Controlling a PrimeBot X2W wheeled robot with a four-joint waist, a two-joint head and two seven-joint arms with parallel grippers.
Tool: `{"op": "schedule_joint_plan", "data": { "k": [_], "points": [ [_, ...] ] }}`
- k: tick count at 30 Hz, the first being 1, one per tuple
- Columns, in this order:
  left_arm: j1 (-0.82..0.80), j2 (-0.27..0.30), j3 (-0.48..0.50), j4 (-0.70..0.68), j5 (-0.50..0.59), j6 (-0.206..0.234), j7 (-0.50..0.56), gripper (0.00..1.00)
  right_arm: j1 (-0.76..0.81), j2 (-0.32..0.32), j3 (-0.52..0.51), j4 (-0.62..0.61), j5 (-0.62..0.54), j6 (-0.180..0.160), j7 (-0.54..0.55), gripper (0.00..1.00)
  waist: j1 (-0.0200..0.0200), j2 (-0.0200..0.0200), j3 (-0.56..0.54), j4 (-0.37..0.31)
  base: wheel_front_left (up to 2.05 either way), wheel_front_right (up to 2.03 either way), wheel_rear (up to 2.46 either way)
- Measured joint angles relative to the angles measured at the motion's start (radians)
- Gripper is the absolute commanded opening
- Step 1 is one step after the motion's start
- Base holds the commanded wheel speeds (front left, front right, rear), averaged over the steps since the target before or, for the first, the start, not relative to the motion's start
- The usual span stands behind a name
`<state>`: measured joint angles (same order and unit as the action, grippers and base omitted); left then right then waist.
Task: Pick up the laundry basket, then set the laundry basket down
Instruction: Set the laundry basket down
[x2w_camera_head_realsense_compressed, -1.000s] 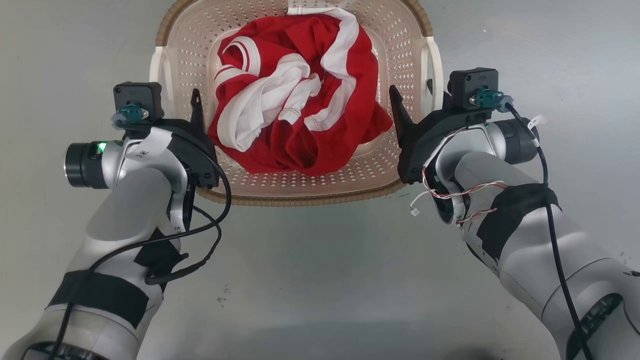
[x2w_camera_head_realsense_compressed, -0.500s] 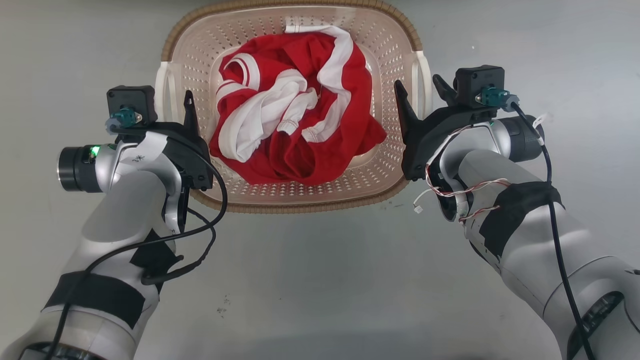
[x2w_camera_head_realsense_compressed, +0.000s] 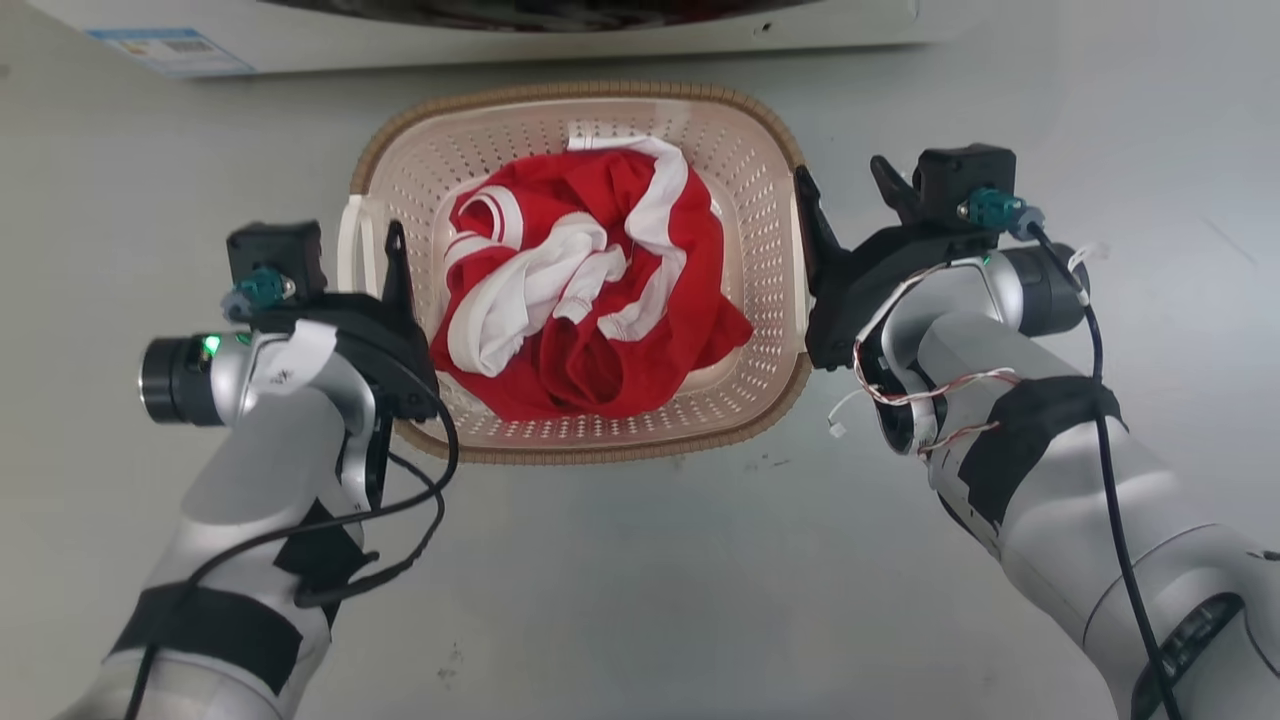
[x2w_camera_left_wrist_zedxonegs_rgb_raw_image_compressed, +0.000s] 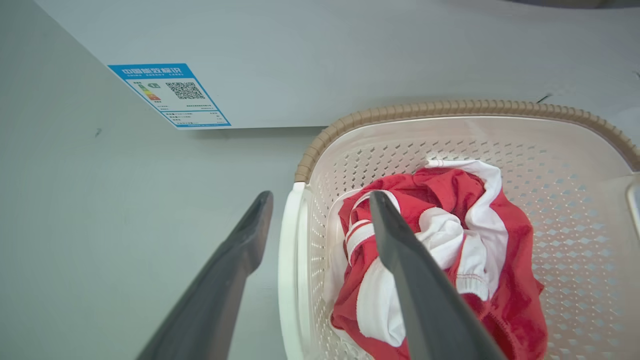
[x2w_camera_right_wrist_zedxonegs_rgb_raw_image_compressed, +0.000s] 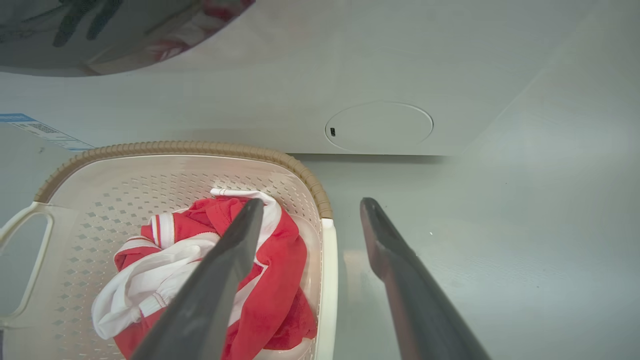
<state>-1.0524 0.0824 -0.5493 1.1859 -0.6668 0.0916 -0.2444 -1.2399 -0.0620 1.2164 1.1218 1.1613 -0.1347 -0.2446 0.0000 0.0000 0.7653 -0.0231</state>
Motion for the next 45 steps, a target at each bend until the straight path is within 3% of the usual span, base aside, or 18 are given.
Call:
{"op": "schedule_joint_plan", "data": {
  "k": [20,30,45],
  "points": [
    [0.289,-0.004,0.055,-0.148,0.01,-0.001,-0.005,1.0,0.242,0.001,-0.125,-0.056,-0.012,0.02,-0.005,1.0,-0.0002,-0.0001,-0.267,-0.01,0.0,0.0,0.0],
    [0.441,-0.004,0.092,-0.289,0.054,0.011,-0.005,1.0,0.386,-0.007,-0.199,-0.125,-0.082,0.019,-0.005,1.0,-0.0003,-0.0001,-0.399,-0.009,0.0,0.0,0.0],
    [0.688,0.012,0.155,-0.484,0.124,0.023,-0.005,1.0,0.635,-0.069,-0.337,-0.286,-0.213,0.011,-0.005,1.0,-0.0002,-0.0002,-0.583,-0.006,0.0,0.0,0.0]
  ]
}}
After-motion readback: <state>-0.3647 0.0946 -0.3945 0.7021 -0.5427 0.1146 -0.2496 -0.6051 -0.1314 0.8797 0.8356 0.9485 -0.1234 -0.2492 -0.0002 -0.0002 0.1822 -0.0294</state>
